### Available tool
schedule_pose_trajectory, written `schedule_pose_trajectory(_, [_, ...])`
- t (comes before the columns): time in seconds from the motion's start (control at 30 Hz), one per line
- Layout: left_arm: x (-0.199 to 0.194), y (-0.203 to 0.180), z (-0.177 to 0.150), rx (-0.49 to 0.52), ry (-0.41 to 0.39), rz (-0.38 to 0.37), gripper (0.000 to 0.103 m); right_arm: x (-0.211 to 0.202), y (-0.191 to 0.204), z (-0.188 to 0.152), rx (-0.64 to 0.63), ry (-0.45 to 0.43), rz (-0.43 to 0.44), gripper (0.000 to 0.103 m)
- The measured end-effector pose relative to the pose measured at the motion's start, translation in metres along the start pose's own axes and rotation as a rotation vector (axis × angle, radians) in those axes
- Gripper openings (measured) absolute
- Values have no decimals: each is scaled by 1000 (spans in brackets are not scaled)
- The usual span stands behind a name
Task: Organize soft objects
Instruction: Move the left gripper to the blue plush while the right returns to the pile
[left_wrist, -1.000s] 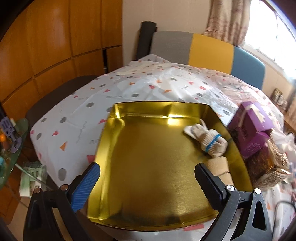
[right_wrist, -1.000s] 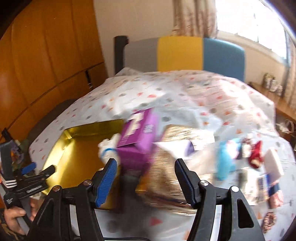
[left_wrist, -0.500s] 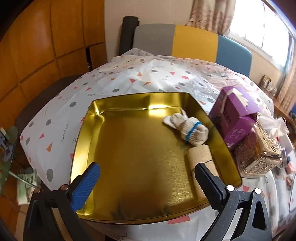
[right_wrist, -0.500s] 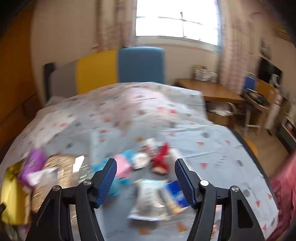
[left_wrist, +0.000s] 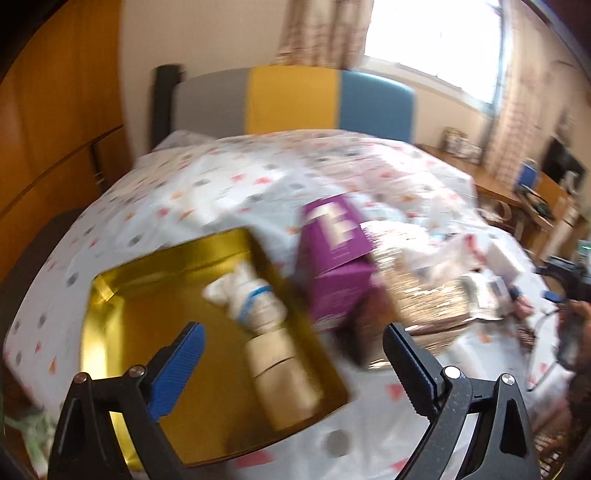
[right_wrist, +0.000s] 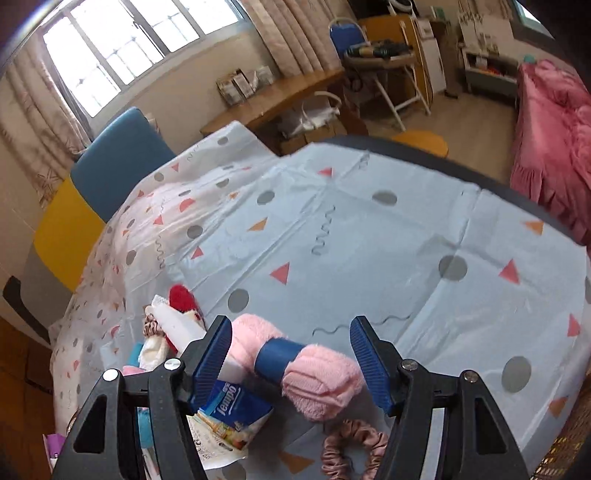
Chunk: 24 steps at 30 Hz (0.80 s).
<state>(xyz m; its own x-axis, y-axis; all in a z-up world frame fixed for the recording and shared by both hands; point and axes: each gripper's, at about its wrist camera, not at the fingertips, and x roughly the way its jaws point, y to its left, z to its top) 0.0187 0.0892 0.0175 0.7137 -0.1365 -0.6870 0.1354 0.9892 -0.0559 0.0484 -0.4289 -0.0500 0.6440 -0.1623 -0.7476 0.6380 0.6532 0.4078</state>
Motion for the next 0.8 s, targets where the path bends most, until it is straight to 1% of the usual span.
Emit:
schedule_pose_trajectory(0.07, [-4, -23, 14, 55, -27, -51, 97, 1, 3, -2, -8, 10, 13, 67])
schedule_pose_trajectory(0.17, [-5, -59, 36, 138, -47, -122, 95, 2, 10, -5, -29, 21, 29, 67])
schedule_pose_trajectory(0.23, [1, -87, 51, 201, -25, -189, 94, 4, 15, -5, -48, 23, 34, 67])
schedule_pose_trajectory(0.33, [14, -124, 73, 258, 16, -265, 93, 3, 19, -6, -65, 27, 47, 67])
schedule_pose_trajectory(0.43, [36, -168, 90, 359, 59, -252, 90, 2, 20, -6, -68, 28, 63, 67])
schedule_pose_trajectory(0.5, [57, -196, 100, 429, 107, -233, 87, -1, 19, -5, -62, 23, 72, 67])
schedule_pose_trajectory(0.57, [78, -219, 101, 490, 153, -225, 87, -3, 17, -3, -48, 19, 88, 67])
schedule_pose_trajectory(0.6, [91, -230, 103, 515, 175, -205, 87, -4, 16, -2, -40, 17, 94, 67])
schedule_pose_trajectory(0.7, [134, -247, 102, 543, 263, -178, 87, -5, 10, 0, -7, 21, 115, 67])
schedule_pose_trajectory(0.8, [168, -256, 95, 583, 331, -136, 87, -6, 7, 2, 16, 20, 133, 68])
